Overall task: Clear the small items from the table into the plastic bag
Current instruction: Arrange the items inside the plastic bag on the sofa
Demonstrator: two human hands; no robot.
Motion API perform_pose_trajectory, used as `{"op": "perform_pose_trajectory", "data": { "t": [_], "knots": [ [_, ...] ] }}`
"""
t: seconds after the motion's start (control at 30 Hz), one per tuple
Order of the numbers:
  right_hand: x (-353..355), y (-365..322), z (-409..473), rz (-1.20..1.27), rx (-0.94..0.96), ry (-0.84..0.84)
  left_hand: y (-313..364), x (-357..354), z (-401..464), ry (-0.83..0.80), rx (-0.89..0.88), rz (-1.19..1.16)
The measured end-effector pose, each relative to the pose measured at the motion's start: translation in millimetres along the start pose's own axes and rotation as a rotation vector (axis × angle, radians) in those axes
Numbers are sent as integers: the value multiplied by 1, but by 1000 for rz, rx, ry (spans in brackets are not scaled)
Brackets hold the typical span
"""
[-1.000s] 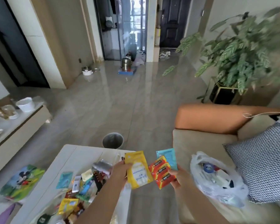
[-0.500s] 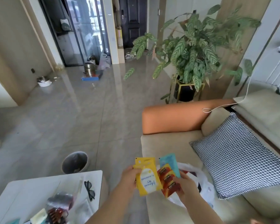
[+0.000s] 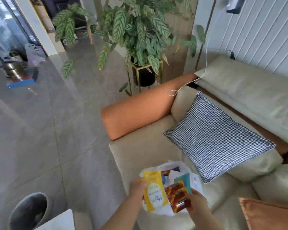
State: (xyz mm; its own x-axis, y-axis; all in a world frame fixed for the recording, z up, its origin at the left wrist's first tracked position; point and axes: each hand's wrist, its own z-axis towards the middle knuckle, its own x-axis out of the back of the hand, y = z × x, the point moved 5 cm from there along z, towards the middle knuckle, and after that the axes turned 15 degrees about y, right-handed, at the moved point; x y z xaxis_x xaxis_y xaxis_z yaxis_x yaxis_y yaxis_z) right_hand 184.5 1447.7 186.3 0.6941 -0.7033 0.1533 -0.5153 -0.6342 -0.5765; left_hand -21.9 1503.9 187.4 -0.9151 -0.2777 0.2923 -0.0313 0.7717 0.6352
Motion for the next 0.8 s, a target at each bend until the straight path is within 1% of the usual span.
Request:
{"op": "perform_pose_trajectory", "data": {
  "t": [0.03,0.1,0.2,0.3,0.4,0.43,0.5,0.57,0.6,0.63,0.67,0.7,0.73,0.8],
  "knots": [
    [-3,1,10,9,-20,38,-8,-15,27,-15,-20,61],
    [-11,0,31,19,-16,133,-17,-43,60,-64,1,151],
    [-20,-6,50,-44,20,241,6,-67,53,-118,-26,300],
    [-34,-7,78,-133,85,312,-1,-95,89,-114,-82,421],
    [-53,14,111,-193,72,339,-18,-114,123,-73,-123,515],
    [-60,21,119,-234,71,345,-19,-118,128,-70,-177,562],
    [-68,25,130,-367,126,360,-20,-128,138,-79,-323,679],
    [-72,21,139,-631,249,377,-21,-135,146,-70,-465,800],
    [-71,17,144,-807,335,404,-19,-136,148,-40,-573,886],
    [-70,12,149,-955,432,435,-14,-137,149,14,-732,988],
    [-69,9,155,-1042,535,463,-9,-139,150,52,-885,1064],
    [-68,6,161,-1075,632,481,-6,-142,151,56,-1006,1125],
    [-67,2,167,-1080,703,492,-4,-145,154,65,-1076,1165],
    [-66,-5,180,-1069,771,513,-2,-148,167,58,-1079,1186]
  ]
}}
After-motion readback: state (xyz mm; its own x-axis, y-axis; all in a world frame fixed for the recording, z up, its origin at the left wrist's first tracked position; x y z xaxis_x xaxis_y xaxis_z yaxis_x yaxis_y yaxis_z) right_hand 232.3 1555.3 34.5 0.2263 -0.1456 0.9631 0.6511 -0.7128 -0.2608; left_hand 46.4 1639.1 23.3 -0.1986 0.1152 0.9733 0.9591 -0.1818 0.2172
